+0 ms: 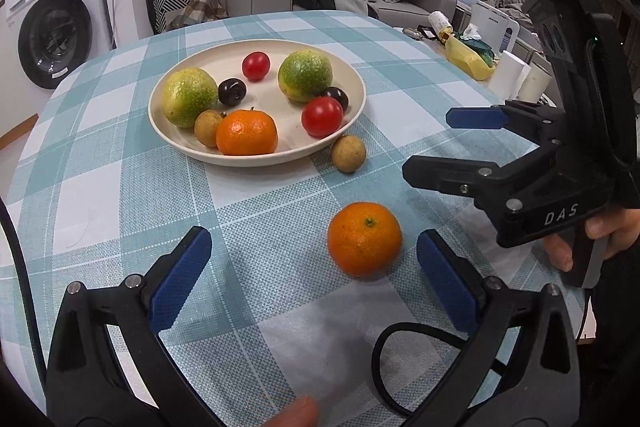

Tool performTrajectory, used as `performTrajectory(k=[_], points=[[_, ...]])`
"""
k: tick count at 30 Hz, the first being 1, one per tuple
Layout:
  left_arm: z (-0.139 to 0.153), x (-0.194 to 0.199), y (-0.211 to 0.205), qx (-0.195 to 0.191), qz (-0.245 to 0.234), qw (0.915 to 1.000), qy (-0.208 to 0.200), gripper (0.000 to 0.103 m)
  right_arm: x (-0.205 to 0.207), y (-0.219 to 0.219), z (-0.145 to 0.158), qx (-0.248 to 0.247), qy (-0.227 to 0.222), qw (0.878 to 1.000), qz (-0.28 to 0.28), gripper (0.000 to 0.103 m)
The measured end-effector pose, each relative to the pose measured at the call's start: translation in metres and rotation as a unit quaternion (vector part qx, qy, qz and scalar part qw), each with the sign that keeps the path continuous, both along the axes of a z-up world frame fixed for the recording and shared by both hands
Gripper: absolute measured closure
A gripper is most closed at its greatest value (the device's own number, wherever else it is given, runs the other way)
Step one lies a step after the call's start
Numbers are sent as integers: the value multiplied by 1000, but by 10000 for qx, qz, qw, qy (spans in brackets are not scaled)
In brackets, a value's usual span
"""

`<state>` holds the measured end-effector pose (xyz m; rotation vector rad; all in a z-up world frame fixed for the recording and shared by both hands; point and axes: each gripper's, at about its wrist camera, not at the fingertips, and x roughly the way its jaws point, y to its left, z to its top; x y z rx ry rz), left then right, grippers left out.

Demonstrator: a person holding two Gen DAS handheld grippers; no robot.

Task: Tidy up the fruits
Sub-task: 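Move the open left tool down around the orange on the cloth, then close the left tool on the orange and lift it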

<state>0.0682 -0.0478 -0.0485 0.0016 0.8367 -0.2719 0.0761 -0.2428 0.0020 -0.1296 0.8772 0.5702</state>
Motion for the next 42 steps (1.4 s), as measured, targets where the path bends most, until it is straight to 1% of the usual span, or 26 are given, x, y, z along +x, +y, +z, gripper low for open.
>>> performTrajectory(k=[6, 11, 12, 14, 18, 21, 22, 23, 25, 32, 34, 42], points=[[-2, 0, -8, 139, -109, 9998, 15, 2, 1, 1, -2, -30, 39, 10000, -2, 0], [-3, 1, -13, 138, -296, 9994, 66, 19, 1, 0, -2, -40, 28, 10000, -14, 0], [-4, 1, -14, 128, -342, 9993, 83, 21, 1, 0, -2, -38, 32, 10000, -22, 0], [-5, 0, -17, 118, -434, 9989, 122, 27, 1, 0, -2, -29, 35, 10000, -33, 0], [-6, 0, -21, 142, -574, 9982, 134, 36, 2, -1, -2, -32, 45, 10000, -36, 0], [-7, -1, -23, 95, -682, 9974, 197, 48, 2, -1, -2, -49, 68, 10000, -29, 0], [-8, 0, -24, 73, -723, 9971, 232, 56, 2, 0, -3, -54, 78, 10000, -23, 0], [-8, -1, -24, 64, -746, 9969, 248, 62, 2, 0, -3, -59, 77, 10000, -16, 0], [-8, -2, -25, 67, -744, 9969, 226, 66, 2, 1, -3, -83, 78, 9999, -2, 0], [-5, -2, -20, -77, -716, 9972, 198, 66, 1, 2, -5, -142, 68, 9999, 10, 0], [-4, -1, -17, -52, -669, 9976, 166, 66, 1, 2, -5, -149, 60, 9999, 12, 0], [3, 2, 8, -253, -261, 9993, -28, 66, -4, 8, -4, -161, -62, 9997, 157, 0]])
